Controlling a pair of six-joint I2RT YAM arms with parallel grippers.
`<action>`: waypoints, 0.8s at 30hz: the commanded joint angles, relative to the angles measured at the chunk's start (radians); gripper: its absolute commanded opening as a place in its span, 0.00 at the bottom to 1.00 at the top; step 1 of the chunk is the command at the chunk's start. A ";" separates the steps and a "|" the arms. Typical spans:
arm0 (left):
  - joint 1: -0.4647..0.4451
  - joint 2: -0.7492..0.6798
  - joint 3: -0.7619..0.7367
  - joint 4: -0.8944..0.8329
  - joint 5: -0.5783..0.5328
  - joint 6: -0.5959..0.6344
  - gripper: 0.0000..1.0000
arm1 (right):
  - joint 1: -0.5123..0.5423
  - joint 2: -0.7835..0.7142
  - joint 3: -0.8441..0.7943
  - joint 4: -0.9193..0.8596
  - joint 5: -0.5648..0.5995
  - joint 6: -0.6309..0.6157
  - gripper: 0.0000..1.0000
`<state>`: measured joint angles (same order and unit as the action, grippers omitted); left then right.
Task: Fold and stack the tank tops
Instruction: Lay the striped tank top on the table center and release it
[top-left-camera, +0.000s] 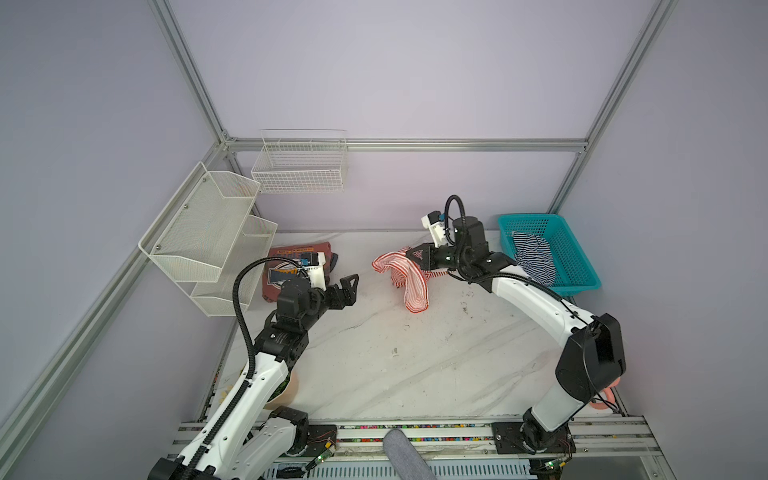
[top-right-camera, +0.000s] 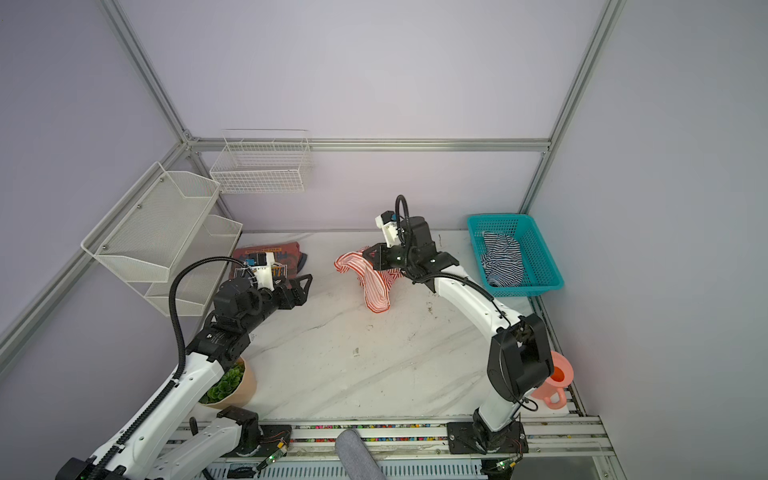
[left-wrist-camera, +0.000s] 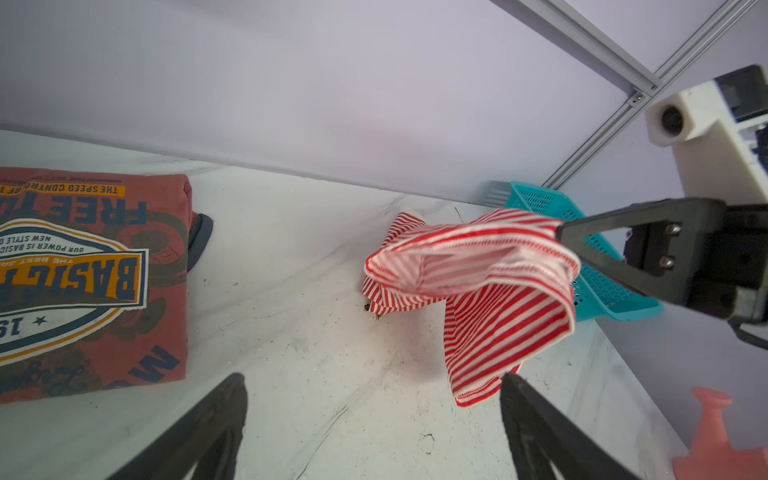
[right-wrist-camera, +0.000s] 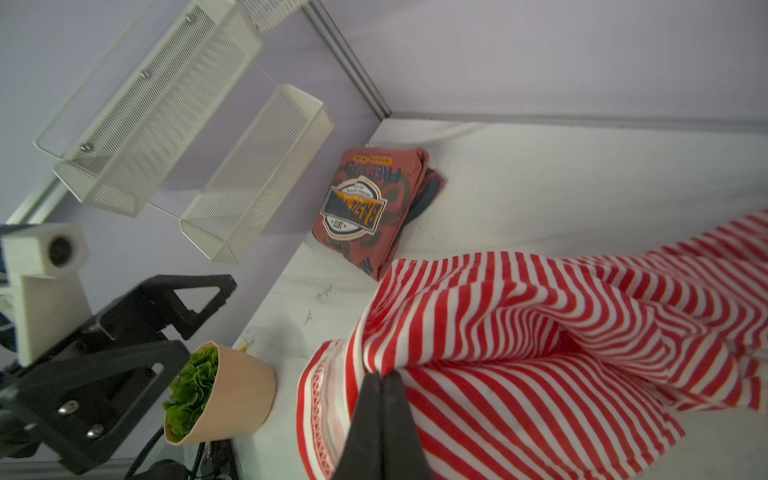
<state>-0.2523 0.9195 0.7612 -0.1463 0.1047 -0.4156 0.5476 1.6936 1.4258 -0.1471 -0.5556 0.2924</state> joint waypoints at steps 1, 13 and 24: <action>-0.007 -0.023 0.062 -0.055 -0.071 0.048 0.94 | 0.066 0.082 -0.032 -0.118 0.060 -0.063 0.00; -0.007 -0.016 0.063 -0.225 -0.236 0.079 0.96 | 0.199 0.180 -0.090 -0.207 0.090 -0.071 0.47; -0.007 0.291 0.133 -0.162 -0.169 0.066 0.86 | 0.161 -0.098 -0.230 -0.220 0.333 0.013 0.67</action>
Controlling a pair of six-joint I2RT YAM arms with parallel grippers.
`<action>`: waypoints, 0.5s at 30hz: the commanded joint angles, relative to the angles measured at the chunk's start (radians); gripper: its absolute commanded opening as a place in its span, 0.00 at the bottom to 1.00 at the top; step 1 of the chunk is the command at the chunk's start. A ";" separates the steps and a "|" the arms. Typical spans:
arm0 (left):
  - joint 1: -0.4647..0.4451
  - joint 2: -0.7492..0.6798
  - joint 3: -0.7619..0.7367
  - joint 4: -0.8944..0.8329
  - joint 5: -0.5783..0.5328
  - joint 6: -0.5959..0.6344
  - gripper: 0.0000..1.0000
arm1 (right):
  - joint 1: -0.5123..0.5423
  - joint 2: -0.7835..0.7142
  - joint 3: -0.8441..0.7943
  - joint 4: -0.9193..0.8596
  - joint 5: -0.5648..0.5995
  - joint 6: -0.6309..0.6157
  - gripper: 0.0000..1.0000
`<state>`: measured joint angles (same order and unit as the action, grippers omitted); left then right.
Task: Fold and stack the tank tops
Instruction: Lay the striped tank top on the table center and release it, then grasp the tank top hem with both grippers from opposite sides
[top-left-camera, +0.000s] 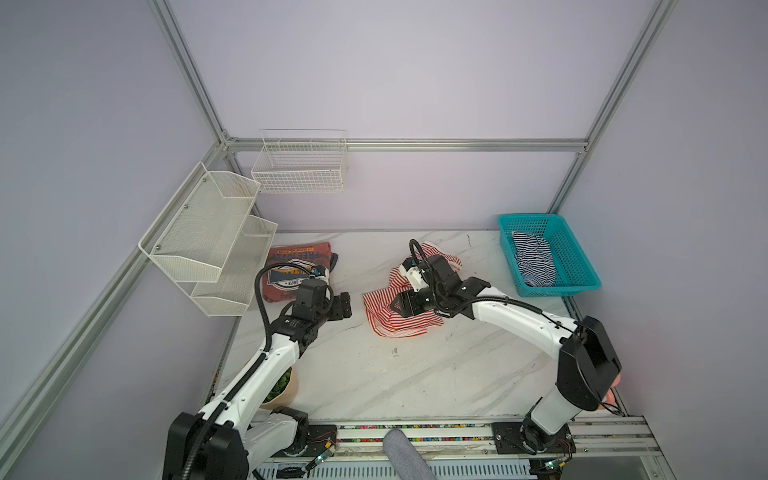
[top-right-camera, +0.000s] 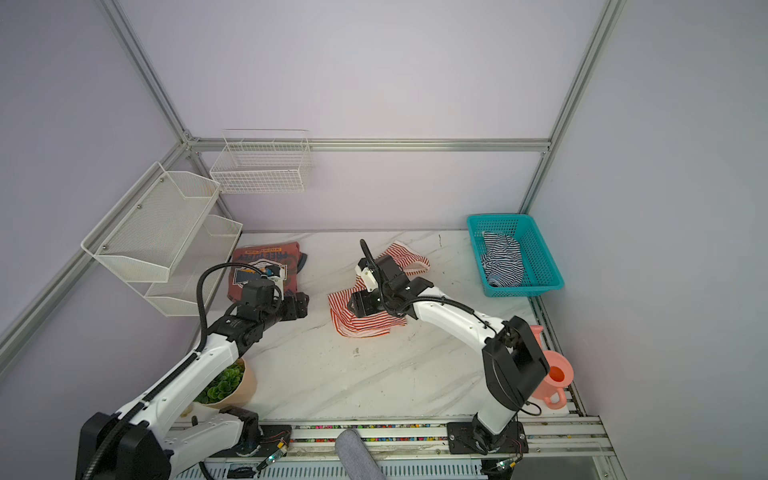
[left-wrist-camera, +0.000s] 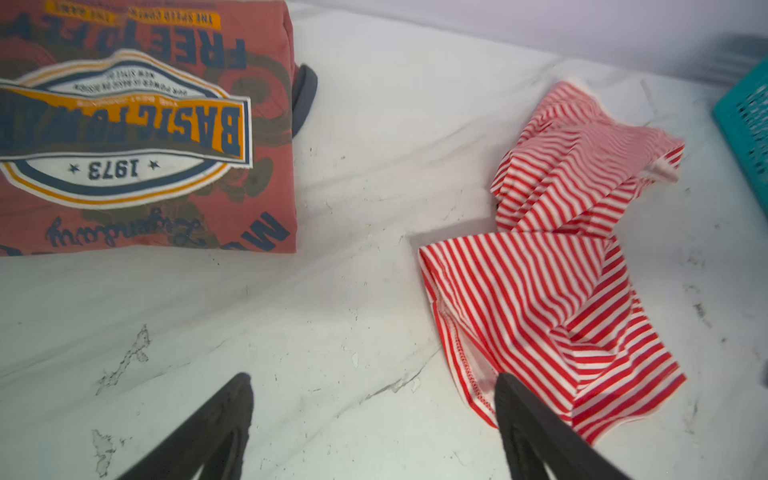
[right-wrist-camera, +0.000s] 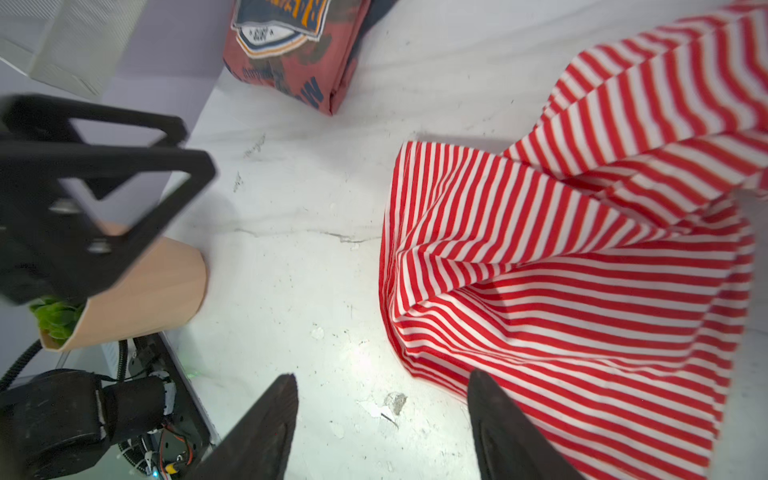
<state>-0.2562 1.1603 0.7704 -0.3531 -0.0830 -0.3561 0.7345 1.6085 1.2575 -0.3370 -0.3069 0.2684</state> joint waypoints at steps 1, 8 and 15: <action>-0.003 0.090 0.147 0.046 0.020 0.015 0.84 | -0.041 -0.025 -0.089 -0.028 0.090 0.048 0.65; -0.005 0.351 0.297 0.042 0.002 0.046 0.82 | -0.156 -0.044 -0.211 -0.013 0.118 0.084 0.62; -0.003 0.539 0.428 0.025 0.026 0.078 0.85 | -0.233 -0.011 -0.257 0.000 0.123 0.088 0.65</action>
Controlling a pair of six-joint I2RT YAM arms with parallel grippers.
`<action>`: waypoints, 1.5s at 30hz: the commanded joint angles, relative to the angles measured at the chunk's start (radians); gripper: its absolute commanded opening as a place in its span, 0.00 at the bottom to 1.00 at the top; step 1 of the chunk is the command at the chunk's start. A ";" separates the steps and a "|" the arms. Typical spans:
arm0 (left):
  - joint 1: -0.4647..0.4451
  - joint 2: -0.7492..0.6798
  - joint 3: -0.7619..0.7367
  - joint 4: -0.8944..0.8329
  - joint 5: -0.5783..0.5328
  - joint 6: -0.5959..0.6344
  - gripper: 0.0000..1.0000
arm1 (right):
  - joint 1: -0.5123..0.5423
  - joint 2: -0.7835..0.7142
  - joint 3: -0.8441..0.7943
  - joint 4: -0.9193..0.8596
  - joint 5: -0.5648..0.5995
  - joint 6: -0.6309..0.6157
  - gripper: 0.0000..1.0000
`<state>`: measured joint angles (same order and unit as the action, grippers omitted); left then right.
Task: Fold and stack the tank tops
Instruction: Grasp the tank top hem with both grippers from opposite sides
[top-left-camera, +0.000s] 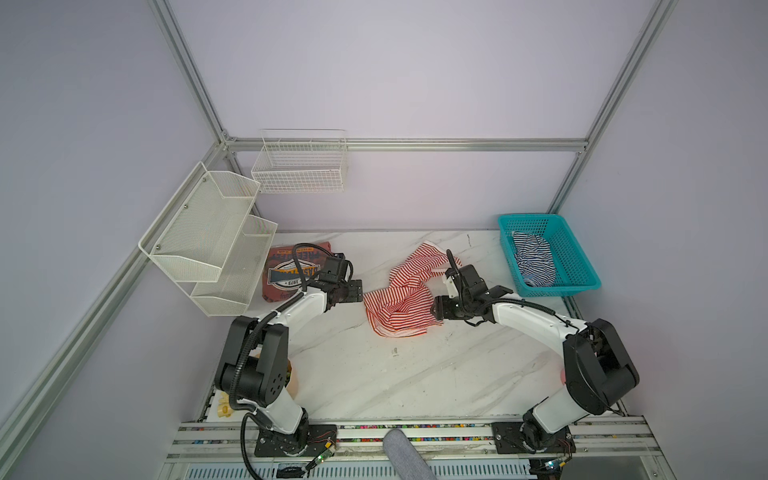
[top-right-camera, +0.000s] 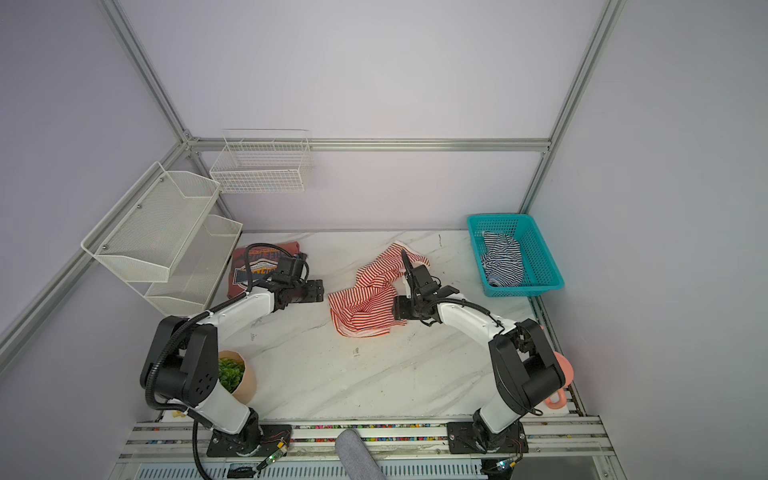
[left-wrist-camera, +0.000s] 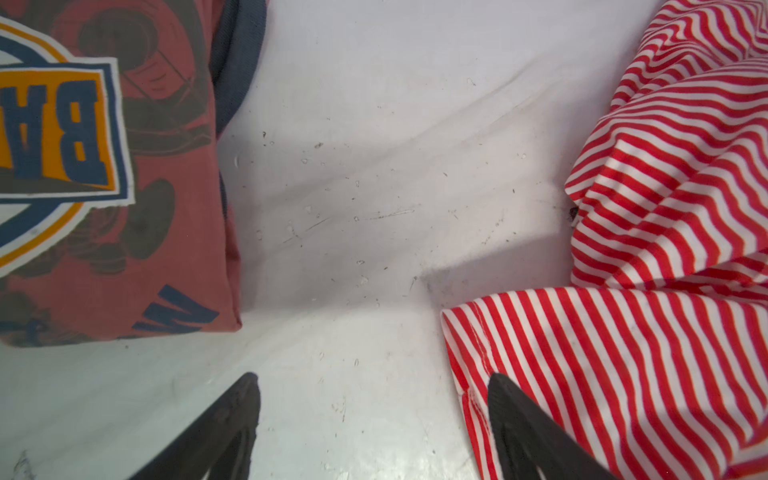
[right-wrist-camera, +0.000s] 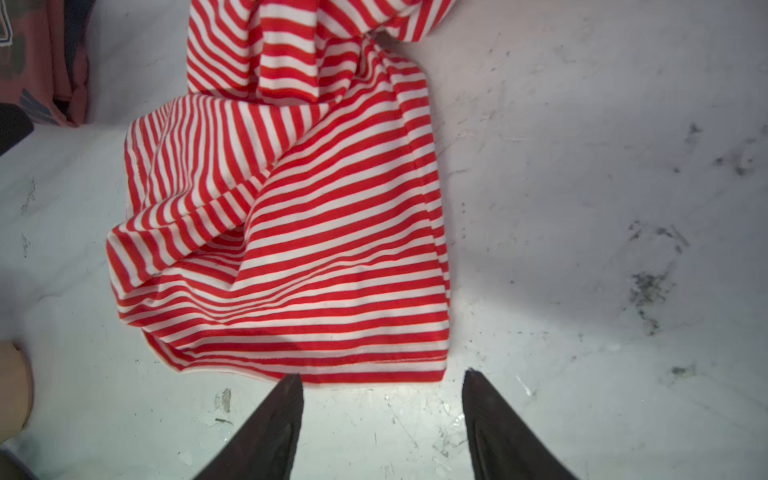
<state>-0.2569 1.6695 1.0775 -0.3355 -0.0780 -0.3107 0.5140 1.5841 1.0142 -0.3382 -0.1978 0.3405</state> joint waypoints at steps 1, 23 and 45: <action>-0.005 0.053 0.137 -0.001 0.028 0.036 0.85 | -0.016 0.020 -0.017 0.007 0.006 0.017 0.65; -0.005 0.227 0.223 -0.034 0.107 0.025 0.82 | -0.034 0.162 -0.048 0.082 -0.073 0.038 0.54; -0.027 0.190 0.071 0.012 0.257 -0.035 0.68 | -0.034 0.099 -0.077 0.111 -0.096 0.064 0.00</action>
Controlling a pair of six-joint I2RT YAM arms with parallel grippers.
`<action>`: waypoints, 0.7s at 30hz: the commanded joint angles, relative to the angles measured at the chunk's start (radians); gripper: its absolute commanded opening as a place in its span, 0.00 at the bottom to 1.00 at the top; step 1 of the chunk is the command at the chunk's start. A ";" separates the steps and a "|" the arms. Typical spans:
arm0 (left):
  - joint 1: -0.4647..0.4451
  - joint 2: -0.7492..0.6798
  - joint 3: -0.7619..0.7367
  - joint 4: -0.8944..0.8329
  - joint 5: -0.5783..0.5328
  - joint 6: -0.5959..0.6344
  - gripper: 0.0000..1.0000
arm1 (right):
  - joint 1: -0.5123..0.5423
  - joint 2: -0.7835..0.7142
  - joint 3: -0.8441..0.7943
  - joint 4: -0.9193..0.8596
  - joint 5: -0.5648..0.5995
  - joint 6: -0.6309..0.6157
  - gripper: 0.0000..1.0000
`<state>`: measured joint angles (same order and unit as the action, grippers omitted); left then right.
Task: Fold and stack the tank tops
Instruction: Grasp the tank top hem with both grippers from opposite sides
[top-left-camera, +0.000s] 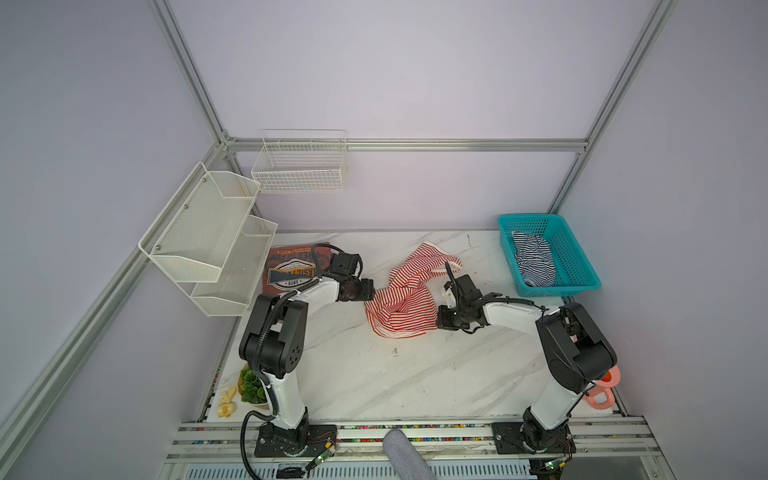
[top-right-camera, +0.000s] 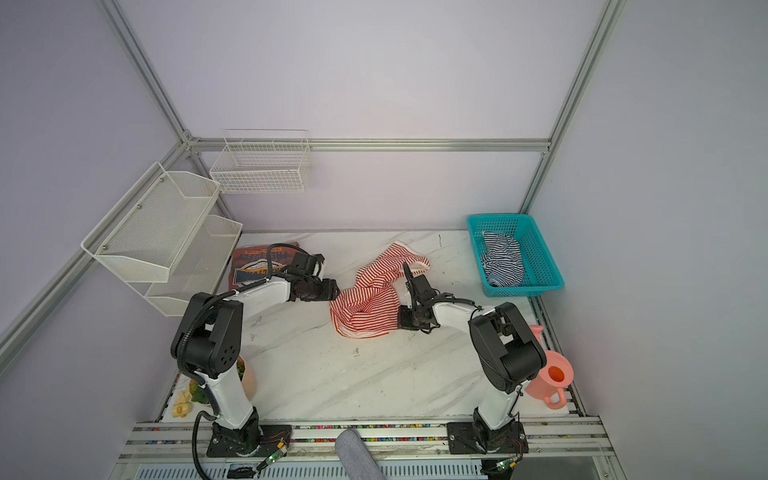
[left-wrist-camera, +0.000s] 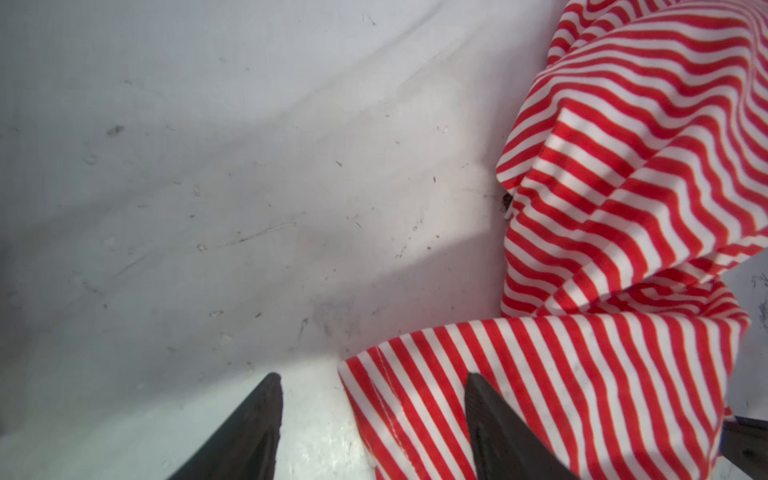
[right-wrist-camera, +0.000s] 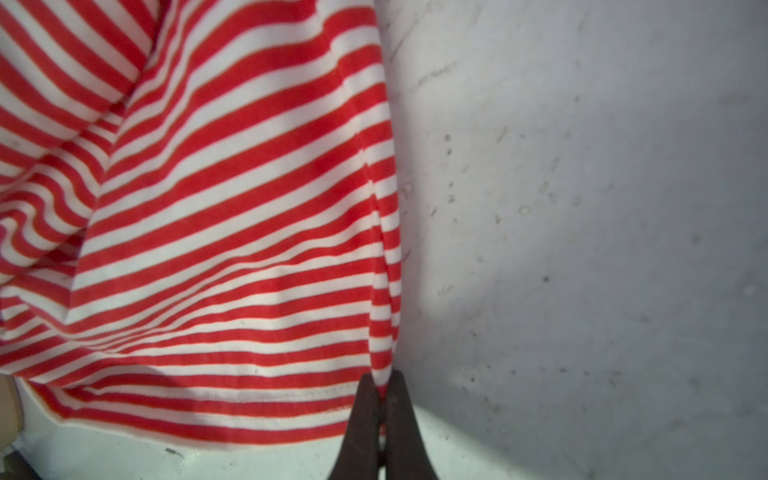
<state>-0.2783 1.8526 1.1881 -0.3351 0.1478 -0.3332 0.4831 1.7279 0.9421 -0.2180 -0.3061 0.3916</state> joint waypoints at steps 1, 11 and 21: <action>-0.005 0.011 -0.042 0.009 0.033 -0.012 0.68 | -0.002 -0.054 -0.005 -0.012 0.018 0.016 0.00; -0.021 0.051 -0.051 0.009 0.077 -0.024 0.53 | -0.005 -0.129 -0.008 -0.020 0.039 0.031 0.00; -0.022 -0.094 -0.024 0.005 0.063 -0.049 0.00 | -0.008 -0.265 0.047 -0.035 0.105 0.031 0.00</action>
<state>-0.2970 1.8759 1.1660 -0.3382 0.2050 -0.3744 0.4824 1.5398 0.9451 -0.2314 -0.2531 0.4152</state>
